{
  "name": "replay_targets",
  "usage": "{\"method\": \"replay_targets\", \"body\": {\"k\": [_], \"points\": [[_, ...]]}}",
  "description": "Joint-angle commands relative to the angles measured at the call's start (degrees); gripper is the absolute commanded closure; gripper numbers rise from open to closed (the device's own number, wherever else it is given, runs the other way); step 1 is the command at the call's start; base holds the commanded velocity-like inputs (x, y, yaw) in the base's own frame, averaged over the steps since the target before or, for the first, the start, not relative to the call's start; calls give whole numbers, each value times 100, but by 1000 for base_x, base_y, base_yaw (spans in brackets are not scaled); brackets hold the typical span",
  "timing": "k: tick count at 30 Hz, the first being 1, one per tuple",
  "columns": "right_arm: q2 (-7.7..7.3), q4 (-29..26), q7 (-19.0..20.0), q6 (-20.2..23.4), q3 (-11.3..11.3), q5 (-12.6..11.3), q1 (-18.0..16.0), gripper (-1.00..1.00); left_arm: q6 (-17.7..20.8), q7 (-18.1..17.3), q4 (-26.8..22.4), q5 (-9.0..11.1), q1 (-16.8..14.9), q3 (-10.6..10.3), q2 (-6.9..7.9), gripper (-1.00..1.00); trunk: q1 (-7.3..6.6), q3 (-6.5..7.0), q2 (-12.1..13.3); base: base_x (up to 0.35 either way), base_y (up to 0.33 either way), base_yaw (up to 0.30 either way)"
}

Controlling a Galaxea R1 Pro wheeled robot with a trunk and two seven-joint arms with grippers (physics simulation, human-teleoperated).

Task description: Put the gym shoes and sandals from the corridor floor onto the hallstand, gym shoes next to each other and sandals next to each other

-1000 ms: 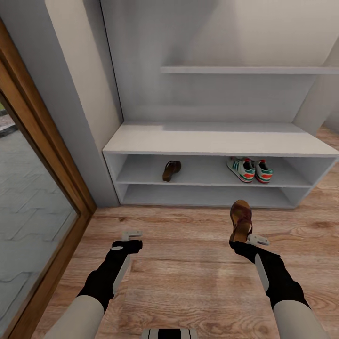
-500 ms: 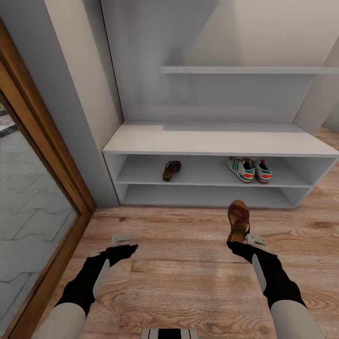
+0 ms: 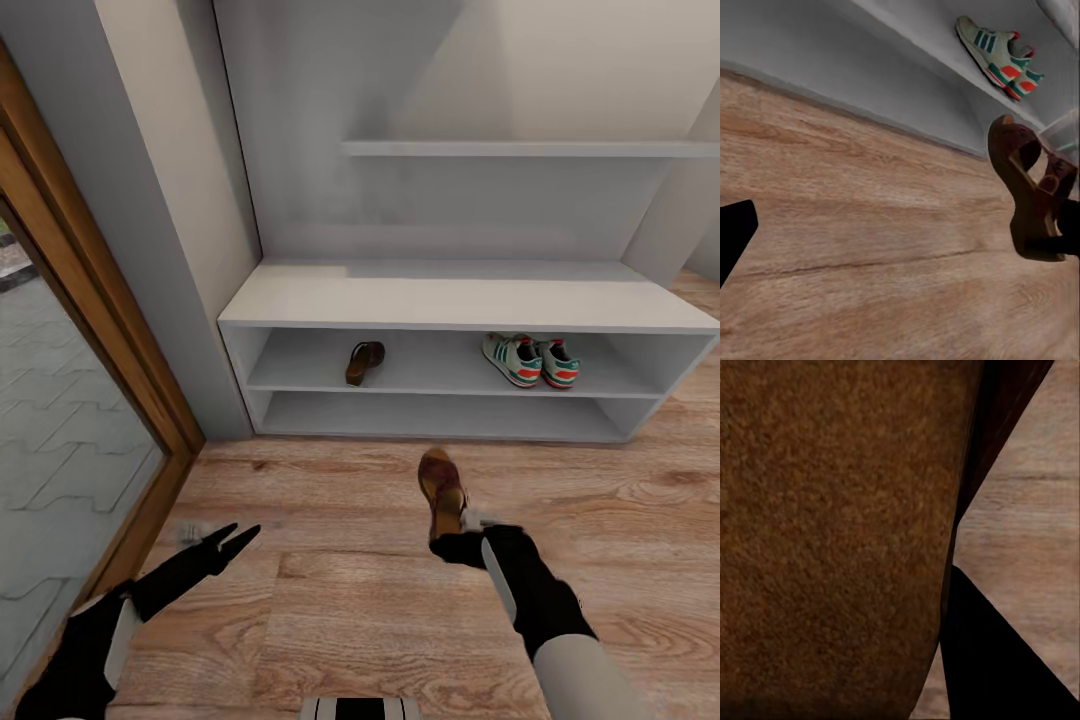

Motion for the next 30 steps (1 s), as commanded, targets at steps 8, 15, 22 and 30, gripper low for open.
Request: {"method": "replay_targets", "body": {"k": [8,15,22,30], "points": [[146,1,-34,879,301,6,-455,100,-17,-688,-1085,8,30,94,-8,-100,0,0,0,0,0,0],[262,73,-59,1526,321,3,-1298,100,-18,-786,-1530,1,146,69,-25,-100,0,0,0,0,0,0],[294,994,-235,1623,333,162,-2037,100,-18,-789,-1586,-7,260,56,-27,-100,0,0,0,0,0,0],[300,1850,-248,1628,334,991,-2622,100,-18,-776,-1589,-17,265,56,-27,-100,0,0,0,0,0,0]]}}
